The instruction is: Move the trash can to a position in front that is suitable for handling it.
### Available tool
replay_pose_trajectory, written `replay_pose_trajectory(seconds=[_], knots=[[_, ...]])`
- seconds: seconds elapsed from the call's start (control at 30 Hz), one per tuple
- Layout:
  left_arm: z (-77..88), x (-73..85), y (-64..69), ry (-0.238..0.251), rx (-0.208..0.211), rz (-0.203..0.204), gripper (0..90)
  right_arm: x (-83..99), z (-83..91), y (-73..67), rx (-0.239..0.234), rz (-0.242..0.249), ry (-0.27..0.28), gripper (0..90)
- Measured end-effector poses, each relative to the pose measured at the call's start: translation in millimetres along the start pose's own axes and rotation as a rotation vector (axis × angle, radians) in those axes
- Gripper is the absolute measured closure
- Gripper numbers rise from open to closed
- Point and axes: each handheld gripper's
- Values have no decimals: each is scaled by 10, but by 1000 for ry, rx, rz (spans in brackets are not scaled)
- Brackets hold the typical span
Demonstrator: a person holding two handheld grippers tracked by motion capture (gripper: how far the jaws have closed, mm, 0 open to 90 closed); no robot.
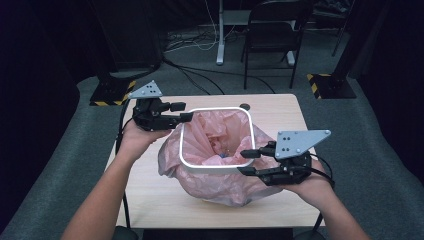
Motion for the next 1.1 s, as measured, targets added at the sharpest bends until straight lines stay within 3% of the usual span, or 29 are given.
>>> replay_pose_trajectory(seconds=[0.53,1.1], knots=[[-88,-27,-11,-8,16,-16,558,-65,-200,-35,-43,23,-13,579],[-220,-54,22,-53,15,-49,626,-50,-299,-27,-61,32,-34,684]])
Point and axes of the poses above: each handheld gripper's, and its own axes: z roughly backward along the jaws, x roughly out of its underside, y roughly to its right, and after that the axes turned 5 degrees about -y, right-handed
